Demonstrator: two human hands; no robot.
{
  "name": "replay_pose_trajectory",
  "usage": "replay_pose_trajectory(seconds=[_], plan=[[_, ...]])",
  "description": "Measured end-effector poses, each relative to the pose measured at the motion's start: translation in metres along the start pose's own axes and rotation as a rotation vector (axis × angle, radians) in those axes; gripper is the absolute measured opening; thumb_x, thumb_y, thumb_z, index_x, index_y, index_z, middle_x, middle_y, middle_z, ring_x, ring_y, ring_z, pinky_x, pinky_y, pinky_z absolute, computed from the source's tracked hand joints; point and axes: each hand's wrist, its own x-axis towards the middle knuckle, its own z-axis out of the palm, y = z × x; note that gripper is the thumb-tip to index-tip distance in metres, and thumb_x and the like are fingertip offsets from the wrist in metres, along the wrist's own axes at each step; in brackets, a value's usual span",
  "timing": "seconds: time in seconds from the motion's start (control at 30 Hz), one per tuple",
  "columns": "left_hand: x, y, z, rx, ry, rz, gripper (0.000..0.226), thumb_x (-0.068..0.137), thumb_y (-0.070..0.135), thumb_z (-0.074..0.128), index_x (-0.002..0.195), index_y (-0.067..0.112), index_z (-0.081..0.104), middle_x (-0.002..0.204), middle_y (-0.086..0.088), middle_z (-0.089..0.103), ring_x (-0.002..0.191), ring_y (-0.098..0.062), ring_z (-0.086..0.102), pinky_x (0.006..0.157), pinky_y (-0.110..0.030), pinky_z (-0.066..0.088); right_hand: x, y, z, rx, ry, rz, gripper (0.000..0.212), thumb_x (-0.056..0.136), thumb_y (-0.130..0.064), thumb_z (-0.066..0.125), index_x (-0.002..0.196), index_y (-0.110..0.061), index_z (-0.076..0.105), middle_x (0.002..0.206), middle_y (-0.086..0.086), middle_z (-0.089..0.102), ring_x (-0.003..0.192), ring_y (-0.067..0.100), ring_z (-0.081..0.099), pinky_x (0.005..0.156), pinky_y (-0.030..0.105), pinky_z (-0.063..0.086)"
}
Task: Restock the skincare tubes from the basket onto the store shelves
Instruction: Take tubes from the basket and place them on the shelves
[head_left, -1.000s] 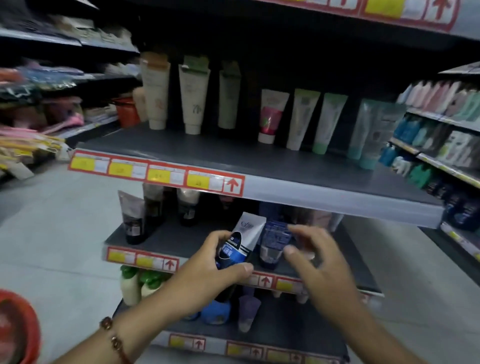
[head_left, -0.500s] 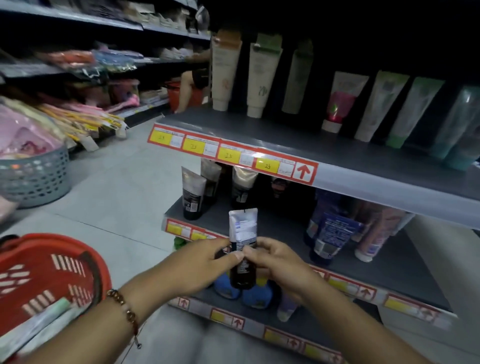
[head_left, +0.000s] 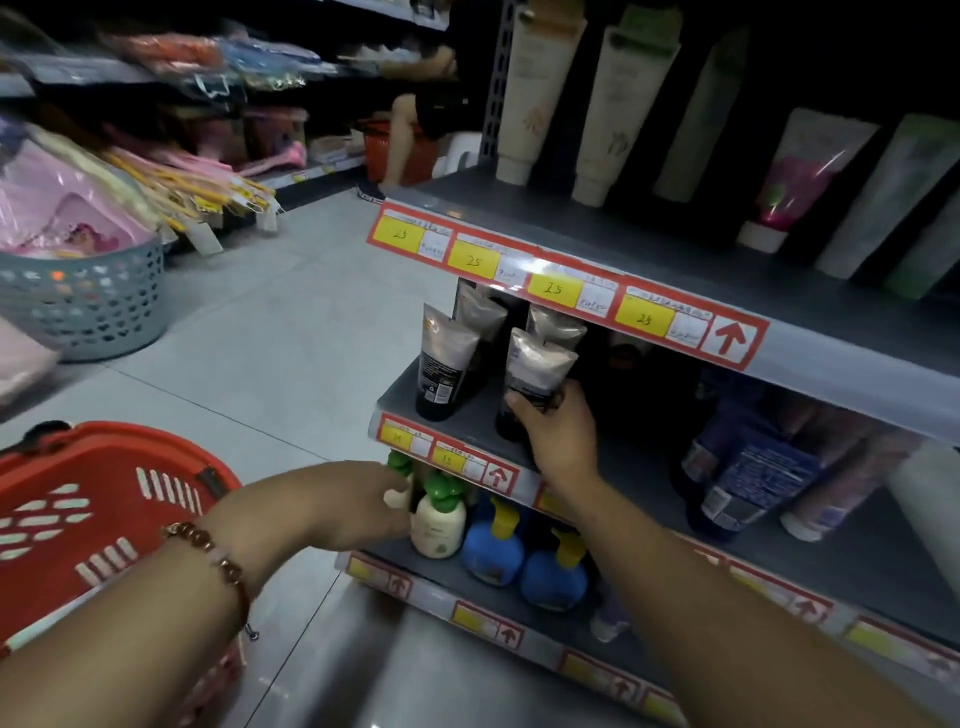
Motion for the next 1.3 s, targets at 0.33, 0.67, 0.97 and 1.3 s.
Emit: replay_pose_trajectory(seconds=[0.33,0.67,0.97,1.3], plan=[[-0.011,-0.052,0.006,-0.052,0.056,-0.053,0.062,0.095,0.055,0.048,0.150,0.029,0.035,0.150,0.005,0.044,0.137,-0.014,0.041,0.109,-0.027,0.032,-0.015,-0.003,0.003,-0.071,0.204,-0.034,0.054,0.077,-0.031,0.079,0.118,-0.007,0.053,0.115,0.006,0.055,0.108,0.024,0.056,0.089,0.029,0.044],[-0.108,-0.158,0.028,-0.108,0.162,-0.270,0.056,0.096,0.048,0.049,0.142,0.016,0.049,0.148,-0.002,0.048,0.136,-0.021,0.044,0.111,-0.032,0.034,-0.152,-0.076,0.069,-0.534,-0.628,-0.698,0.056,0.091,-0.044,0.057,0.141,-0.021,0.044,0.147,-0.002,0.039,0.139,0.017,0.029,0.118,0.033,0.019],[-0.165,-0.248,0.038,0.006,0.155,-0.557,0.054,0.094,0.050,0.052,0.132,0.013,0.058,0.133,-0.007,0.060,0.118,-0.027,0.058,0.098,-0.037,0.048,-0.197,-0.115,0.198,-0.796,-1.133,-0.701,0.048,0.091,-0.046,0.054,0.130,-0.018,0.059,0.127,0.006,0.061,0.119,0.027,0.055,0.098,0.035,0.045],[-0.059,-0.349,0.139,0.066,-0.011,-0.613,0.033,0.095,0.031,0.047,0.116,0.012,0.064,0.117,-0.007,0.068,0.103,-0.027,0.065,0.080,-0.035,0.054,-0.180,-0.059,0.344,-1.462,-1.254,-0.901,0.034,0.094,-0.033,0.048,0.120,-0.016,0.061,0.122,0.003,0.064,0.111,0.024,0.060,0.094,0.035,0.042]])
